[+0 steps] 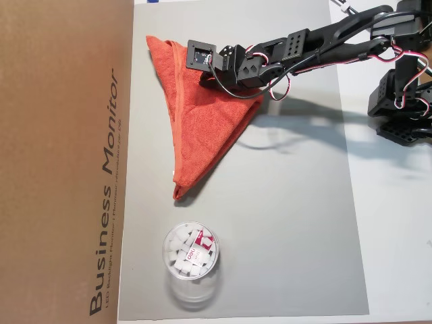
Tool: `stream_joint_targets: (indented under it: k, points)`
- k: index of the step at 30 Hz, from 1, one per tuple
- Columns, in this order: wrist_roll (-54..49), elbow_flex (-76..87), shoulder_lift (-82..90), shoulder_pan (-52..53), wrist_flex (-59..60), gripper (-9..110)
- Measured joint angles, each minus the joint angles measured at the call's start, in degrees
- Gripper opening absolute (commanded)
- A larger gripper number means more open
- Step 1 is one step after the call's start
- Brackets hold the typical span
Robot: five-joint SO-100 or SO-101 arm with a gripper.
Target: Fold the blanket.
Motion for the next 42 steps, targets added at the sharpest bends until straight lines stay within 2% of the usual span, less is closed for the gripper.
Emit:
stream_joint_targets:
  k: [13, 28, 42]
  points:
    - [-0.18, -0.18, -0.18, 0.00, -0.26, 0]
    - [-0.70, -0.09, 9.84, -0.09, 0.35, 0]
    - [-0.62, 0.00, 23.64, -0.53, 15.91, 0]
